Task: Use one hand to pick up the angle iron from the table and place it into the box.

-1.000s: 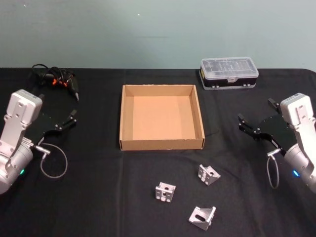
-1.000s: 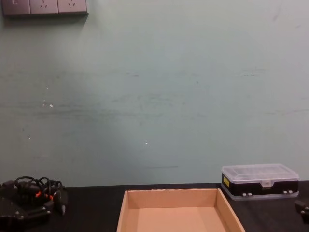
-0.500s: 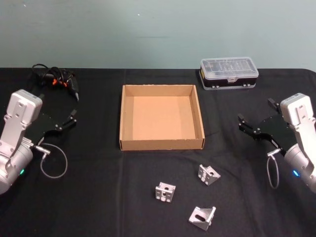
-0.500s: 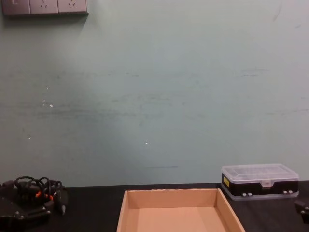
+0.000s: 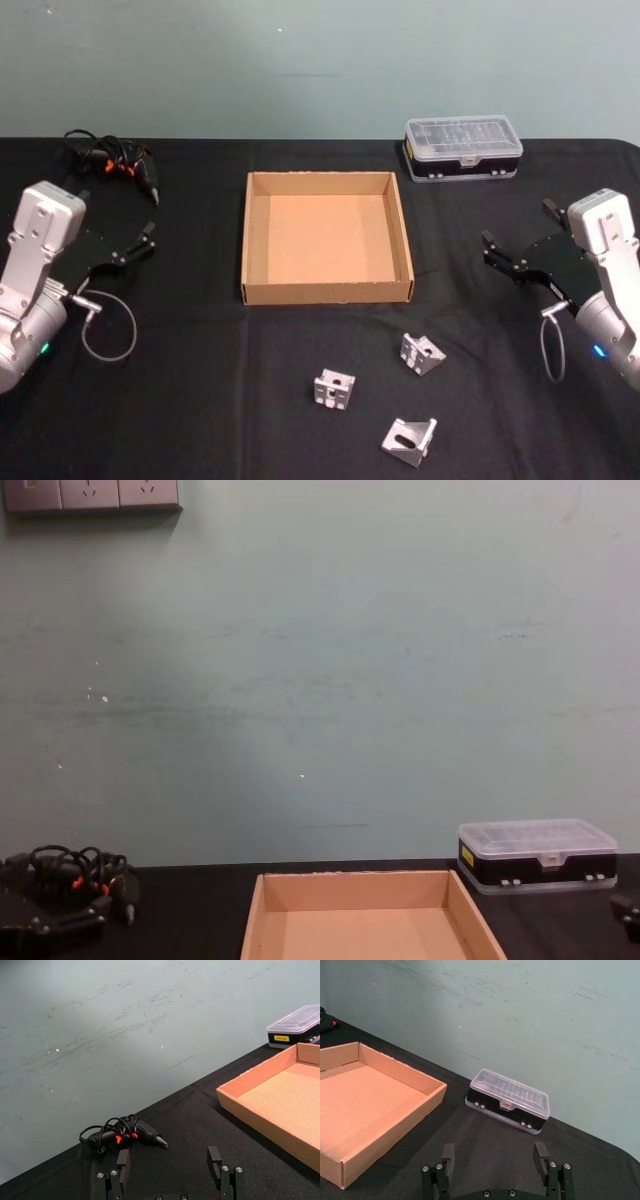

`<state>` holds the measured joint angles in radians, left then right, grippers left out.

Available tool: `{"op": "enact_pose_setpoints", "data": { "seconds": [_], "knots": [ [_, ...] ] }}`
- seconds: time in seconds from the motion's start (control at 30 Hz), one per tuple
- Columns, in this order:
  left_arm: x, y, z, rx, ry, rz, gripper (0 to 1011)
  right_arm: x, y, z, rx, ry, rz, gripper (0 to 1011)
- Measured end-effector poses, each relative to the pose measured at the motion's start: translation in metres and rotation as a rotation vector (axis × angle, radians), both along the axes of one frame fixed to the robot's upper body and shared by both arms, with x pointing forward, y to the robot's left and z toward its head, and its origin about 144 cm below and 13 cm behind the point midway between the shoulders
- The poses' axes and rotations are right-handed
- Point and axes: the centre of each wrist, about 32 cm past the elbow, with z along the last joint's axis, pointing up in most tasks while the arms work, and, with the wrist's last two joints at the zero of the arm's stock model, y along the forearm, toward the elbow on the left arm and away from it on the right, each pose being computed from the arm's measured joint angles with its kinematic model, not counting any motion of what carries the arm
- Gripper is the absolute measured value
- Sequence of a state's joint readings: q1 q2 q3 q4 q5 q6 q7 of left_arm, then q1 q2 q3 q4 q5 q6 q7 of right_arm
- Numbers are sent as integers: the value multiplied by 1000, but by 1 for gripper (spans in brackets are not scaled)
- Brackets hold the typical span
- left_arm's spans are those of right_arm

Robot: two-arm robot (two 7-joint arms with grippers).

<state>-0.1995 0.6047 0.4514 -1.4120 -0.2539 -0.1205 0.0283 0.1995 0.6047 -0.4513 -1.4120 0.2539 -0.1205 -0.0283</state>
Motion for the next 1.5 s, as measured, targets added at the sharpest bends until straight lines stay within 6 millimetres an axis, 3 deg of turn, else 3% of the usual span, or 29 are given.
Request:
{"op": "enact_pose_setpoints", "data": {
  "seconds": [0.87, 1.17, 1.5],
  "knots": [
    [0, 0, 0, 0, 0, 0, 1011, 0, 0, 0, 1, -1, 0, 1003],
    [0, 0, 0, 0, 0, 0, 1011, -13, -4, 24, -23, -32, 47, 1003],
    [0, 0, 0, 0, 0, 0, 1011, -42, -16, 70, 48, -1, 167, 1003]
  ]
}}
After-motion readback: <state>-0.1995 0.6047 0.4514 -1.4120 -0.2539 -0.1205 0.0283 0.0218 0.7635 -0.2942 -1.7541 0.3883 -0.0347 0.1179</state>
